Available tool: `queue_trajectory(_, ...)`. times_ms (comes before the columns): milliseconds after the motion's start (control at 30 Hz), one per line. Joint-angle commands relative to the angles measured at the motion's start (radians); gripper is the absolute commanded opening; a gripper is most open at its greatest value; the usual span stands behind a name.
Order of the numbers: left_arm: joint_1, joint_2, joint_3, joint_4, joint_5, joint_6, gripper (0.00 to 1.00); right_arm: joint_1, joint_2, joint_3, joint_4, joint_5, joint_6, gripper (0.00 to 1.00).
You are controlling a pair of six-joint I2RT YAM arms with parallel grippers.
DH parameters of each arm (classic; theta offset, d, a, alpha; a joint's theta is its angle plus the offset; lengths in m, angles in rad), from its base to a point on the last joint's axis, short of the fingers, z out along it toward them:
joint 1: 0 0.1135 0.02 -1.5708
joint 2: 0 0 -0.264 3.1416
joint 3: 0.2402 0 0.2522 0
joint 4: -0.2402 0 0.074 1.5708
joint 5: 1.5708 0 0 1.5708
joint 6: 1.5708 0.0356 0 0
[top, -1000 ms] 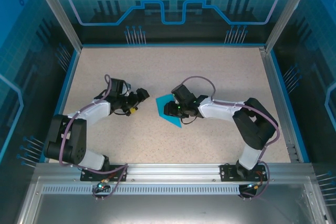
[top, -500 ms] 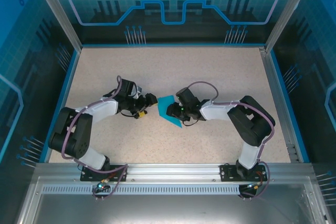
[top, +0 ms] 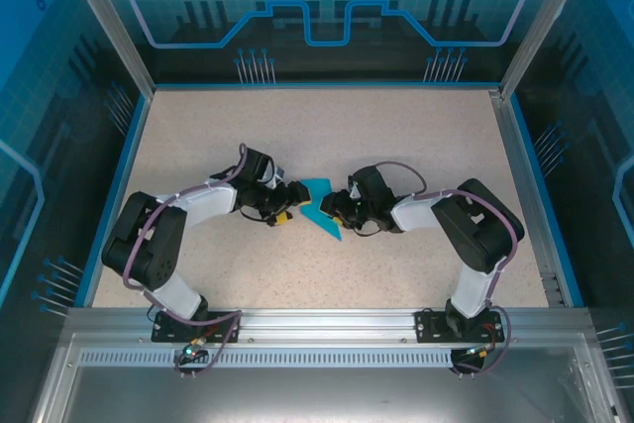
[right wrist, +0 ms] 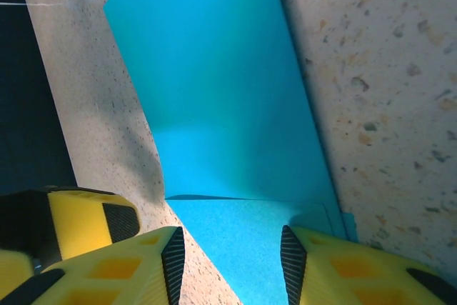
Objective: Fold a paper plane with a square sheet of paper (pick it up from the middle)
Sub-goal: Fold the wing for the fifth time at the center of the table.
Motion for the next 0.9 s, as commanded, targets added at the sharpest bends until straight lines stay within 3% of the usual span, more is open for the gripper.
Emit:
queue_trajectory(0,-0.015,0.041,0.041,-0.029,0.029,-0.020,0.75,-0.026,0.049,-0.044,-0.069,0.017,0.008,0.43)
queue_trajectory(367,-0.030,0.125,0.092,-0.028,0.041,-0.021,0.59,-0.045,0.057,-0.056,-0.047,-0.014,0.009,0.43)
queue_trajectory(633,-0.031,0.154,0.110,-0.032,0.038,-0.019,0.59,-0.049,0.058,-0.060,-0.039,-0.019,0.010,0.43)
queue_trajectory(867,-0.032,0.165,0.111,0.017,0.091,-0.032,0.41,-0.052,0.051,-0.063,0.002,-0.040,-0.040,0.44)
